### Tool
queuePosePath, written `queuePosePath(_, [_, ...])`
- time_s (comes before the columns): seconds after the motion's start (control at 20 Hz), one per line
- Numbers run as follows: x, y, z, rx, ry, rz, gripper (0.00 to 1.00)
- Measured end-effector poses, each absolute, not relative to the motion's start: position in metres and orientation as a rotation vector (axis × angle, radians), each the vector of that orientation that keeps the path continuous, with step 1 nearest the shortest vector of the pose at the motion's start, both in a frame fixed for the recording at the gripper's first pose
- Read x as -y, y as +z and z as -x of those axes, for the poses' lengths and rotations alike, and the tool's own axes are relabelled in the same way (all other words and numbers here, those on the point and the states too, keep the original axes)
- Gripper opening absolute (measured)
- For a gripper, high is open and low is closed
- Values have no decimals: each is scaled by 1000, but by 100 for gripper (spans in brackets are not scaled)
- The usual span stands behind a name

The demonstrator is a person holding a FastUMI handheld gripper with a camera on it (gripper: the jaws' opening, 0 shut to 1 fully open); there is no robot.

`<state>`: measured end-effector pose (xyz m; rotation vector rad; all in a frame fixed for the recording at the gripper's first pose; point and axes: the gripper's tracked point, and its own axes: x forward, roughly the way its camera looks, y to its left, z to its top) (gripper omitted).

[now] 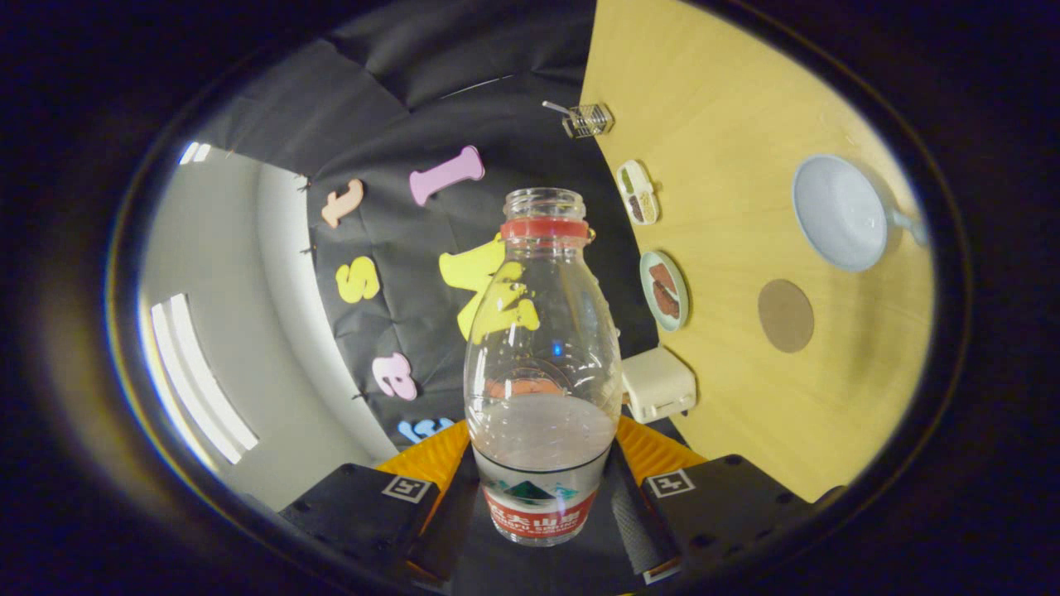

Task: Take the bottle from table, then pour the juice into the cup, finally place the bottle on the coaster

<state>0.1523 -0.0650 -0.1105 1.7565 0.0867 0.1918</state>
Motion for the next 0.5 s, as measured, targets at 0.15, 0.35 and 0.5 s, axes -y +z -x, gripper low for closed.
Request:
queuePosePath(0.15, [73,-113,-161,-111,142,-1511,79])
queuePosePath(0.35, [81,-102,-170,-74,126,-1149,79])
queuePosePath(0.5, [84,-99,-179,-44,113,-1013,79])
